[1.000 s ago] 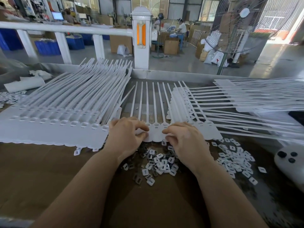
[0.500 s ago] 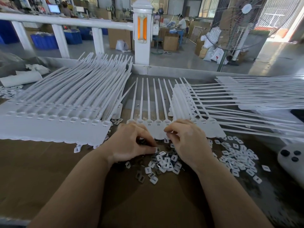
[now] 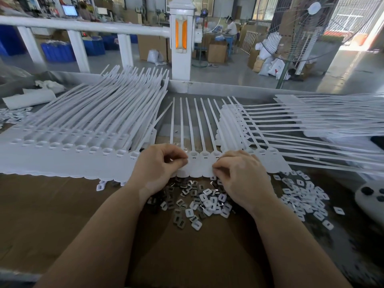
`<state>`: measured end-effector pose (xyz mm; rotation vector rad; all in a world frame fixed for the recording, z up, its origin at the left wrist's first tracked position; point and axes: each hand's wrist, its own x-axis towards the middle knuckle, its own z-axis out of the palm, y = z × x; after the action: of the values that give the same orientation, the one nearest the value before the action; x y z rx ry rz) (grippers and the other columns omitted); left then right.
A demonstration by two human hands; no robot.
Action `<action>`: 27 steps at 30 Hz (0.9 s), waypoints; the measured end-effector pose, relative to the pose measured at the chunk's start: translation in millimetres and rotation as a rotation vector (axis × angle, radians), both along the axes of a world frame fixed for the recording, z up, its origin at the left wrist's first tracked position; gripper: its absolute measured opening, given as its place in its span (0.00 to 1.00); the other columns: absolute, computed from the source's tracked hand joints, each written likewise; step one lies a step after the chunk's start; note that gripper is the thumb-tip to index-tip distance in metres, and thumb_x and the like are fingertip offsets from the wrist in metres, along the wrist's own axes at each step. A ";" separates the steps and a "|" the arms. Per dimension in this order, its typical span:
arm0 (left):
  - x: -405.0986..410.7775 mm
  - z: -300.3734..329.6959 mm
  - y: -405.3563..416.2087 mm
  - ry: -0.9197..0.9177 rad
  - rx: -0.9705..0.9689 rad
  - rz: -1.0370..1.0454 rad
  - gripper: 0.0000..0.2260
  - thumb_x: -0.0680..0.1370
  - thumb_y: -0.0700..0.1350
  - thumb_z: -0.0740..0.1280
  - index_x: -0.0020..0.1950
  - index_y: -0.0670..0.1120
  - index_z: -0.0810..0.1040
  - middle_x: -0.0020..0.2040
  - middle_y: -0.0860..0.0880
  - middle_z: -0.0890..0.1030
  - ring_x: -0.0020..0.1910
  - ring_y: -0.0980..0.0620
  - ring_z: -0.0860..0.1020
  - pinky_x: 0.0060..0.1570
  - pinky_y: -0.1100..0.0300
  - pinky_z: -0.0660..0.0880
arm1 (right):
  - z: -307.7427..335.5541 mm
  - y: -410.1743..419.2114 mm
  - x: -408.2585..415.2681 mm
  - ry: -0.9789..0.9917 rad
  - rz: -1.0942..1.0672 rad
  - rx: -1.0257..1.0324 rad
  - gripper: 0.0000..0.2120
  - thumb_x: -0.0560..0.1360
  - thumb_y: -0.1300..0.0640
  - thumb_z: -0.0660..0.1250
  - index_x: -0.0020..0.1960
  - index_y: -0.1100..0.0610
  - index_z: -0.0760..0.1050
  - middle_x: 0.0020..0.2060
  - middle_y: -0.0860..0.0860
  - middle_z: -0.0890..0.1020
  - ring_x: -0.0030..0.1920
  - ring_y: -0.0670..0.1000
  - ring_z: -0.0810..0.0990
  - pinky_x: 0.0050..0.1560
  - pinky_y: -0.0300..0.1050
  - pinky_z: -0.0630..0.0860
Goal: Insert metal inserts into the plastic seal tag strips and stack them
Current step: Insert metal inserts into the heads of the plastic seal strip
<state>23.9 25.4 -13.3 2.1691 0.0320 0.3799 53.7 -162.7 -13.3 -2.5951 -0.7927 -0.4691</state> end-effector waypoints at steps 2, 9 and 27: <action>1.2 -2.3 1.7 0.016 0.042 0.052 0.07 0.72 0.43 0.72 0.40 0.56 0.79 0.38 0.59 0.81 0.38 0.61 0.77 0.40 0.71 0.70 | 1.9 2.8 -1.8 0.028 0.063 0.068 0.05 0.73 0.56 0.70 0.48 0.52 0.83 0.46 0.45 0.82 0.51 0.46 0.76 0.59 0.44 0.67; -0.6 0.6 1.1 0.082 0.102 0.065 0.08 0.71 0.42 0.71 0.37 0.55 0.80 0.34 0.60 0.79 0.36 0.62 0.76 0.38 0.68 0.68 | 4.8 10.9 -4.7 0.133 0.266 0.096 0.06 0.71 0.53 0.71 0.48 0.51 0.83 0.41 0.39 0.74 0.48 0.37 0.69 0.56 0.35 0.65; -7.9 9.7 -5.0 0.047 0.048 -0.244 0.05 0.70 0.46 0.74 0.41 0.57 0.83 0.37 0.62 0.82 0.36 0.64 0.78 0.37 0.75 0.69 | 0.1 14.6 -4.3 0.213 0.186 0.236 0.02 0.74 0.58 0.68 0.45 0.52 0.77 0.39 0.44 0.79 0.42 0.41 0.74 0.45 0.32 0.70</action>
<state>16.0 20.4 -3.6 2.1972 -0.2160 0.1915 49.4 -148.1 -13.2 -2.2820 -0.8394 -0.2119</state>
